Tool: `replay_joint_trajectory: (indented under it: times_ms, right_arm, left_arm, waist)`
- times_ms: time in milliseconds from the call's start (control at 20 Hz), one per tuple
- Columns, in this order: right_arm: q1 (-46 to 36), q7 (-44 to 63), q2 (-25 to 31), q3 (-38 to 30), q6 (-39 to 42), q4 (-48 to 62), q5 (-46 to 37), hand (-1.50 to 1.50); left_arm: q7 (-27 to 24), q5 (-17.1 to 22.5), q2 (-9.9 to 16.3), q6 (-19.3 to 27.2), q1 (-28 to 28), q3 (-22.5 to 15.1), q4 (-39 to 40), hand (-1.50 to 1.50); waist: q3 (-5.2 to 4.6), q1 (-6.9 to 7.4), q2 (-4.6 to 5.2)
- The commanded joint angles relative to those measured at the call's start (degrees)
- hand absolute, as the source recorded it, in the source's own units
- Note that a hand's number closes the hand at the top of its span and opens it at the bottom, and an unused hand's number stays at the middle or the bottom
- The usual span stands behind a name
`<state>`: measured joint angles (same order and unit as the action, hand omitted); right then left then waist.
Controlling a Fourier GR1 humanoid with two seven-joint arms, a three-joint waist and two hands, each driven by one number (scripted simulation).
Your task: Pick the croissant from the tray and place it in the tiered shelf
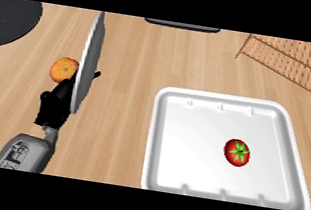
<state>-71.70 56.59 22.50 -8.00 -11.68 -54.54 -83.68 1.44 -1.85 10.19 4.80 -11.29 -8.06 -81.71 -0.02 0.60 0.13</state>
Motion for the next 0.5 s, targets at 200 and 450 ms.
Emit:
replay_joint_trajectory:
  times_ms: [200,450]
  right_arm:
    - [-1.2,-7.6,3.3,-1.0,-11.6,13.7,-1.5,1.50]
    - [1.0,-9.3,2.7,-6.9,-23.6,9.4,5.3,1.50]
  left_arm:
    - [0.1,-0.5,-0.6,-0.4,-3.4,1.4,2.7,0.00]
    - [0.2,-0.5,-1.5,-0.4,-0.9,0.3,0.4,0.00]
  waist:
    - [0.01,0.87,0.54]
    - [0.17,0.61,0.41]
